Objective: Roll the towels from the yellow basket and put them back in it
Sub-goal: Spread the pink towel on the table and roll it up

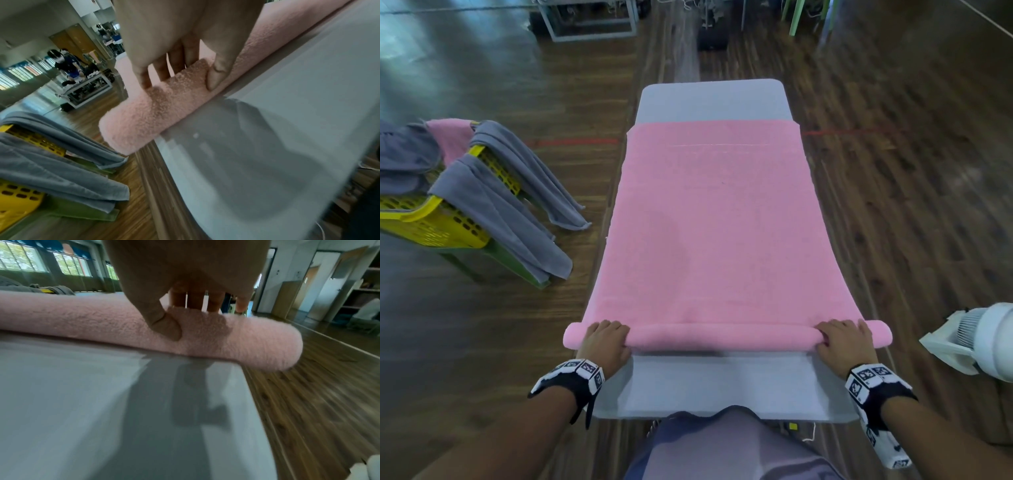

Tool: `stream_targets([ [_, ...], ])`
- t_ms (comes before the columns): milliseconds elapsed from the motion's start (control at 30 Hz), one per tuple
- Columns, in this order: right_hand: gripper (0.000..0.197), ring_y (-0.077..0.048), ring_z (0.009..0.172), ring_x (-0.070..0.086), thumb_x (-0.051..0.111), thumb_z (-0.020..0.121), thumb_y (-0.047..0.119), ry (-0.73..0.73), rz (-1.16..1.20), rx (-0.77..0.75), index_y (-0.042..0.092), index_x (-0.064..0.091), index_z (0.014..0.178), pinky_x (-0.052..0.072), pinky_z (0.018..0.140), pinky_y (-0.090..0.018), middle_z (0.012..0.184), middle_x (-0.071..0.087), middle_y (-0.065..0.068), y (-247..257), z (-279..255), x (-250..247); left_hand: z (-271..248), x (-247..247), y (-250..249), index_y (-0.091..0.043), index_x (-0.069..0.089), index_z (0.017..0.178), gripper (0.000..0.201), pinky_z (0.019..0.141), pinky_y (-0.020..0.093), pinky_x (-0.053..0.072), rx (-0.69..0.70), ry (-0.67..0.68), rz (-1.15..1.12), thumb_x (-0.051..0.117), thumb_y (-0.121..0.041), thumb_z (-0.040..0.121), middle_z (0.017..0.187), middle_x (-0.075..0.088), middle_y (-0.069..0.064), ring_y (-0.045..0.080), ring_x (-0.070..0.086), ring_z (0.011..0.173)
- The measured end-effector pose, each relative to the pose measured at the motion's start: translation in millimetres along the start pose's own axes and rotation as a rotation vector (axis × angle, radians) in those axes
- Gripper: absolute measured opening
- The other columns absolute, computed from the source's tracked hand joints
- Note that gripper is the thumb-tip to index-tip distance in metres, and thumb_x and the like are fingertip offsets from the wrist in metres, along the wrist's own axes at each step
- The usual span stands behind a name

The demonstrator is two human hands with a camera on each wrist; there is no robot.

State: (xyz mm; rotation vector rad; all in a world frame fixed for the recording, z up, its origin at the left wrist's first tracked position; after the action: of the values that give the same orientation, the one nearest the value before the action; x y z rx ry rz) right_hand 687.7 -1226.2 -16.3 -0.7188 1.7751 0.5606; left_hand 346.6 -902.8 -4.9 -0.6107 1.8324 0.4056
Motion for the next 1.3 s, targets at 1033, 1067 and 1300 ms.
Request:
stream_targets([
  [1033, 0.040, -0.011, 0.135, 0.035, 0.044, 0.097, 0.042, 0.008, 0.212, 0.008, 0.035, 0.043, 0.137, 0.010, 0.114, -0.053, 0.143, 0.042, 0.014, -8, -5, -11, -24, 5, 2, -0.011, 0.055, 0.127, 0.053, 0.104, 0.051, 0.038, -0.114, -0.132, -0.203, 0.028, -0.040, 0.094, 0.127, 0.060, 0.007, 0.028, 0.055, 0.118],
  [1067, 0.044, -0.011, 0.133, 0.036, 0.046, 0.094, 0.048, 0.038, 0.208, -0.003, 0.035, 0.043, 0.136, 0.012, 0.113, -0.054, 0.139, 0.045, 0.015, -9, -9, -6, -26, 8, 0, -0.010, 0.058, 0.124, 0.053, 0.102, 0.051, 0.040, -0.091, -0.121, -0.185, 0.032, -0.043, 0.091, 0.122, 0.062, 0.007, 0.029, 0.058, 0.114],
  [1300, 0.040, -0.014, 0.123, 0.044, 0.051, 0.086, 0.035, 0.137, 0.084, -0.001, 0.037, 0.052, 0.125, 0.015, 0.112, -0.052, 0.126, 0.055, 0.013, -9, -18, 0, -40, 12, -11, -0.015, 0.068, 0.093, 0.042, 0.086, 0.041, 0.043, -0.055, -0.126, -0.184, 0.040, -0.036, 0.070, 0.089, 0.068, 0.001, 0.028, 0.063, 0.083],
])
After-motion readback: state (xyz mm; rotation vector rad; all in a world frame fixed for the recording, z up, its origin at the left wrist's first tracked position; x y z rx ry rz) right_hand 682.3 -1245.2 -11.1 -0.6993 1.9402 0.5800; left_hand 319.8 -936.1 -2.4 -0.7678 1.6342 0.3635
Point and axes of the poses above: each hand's wrist, its own z-axis towards the middle knuckle, its own x-axis out of the palm, y = z × x, the point moved 2 cm from there along z, towards the middle knuckle
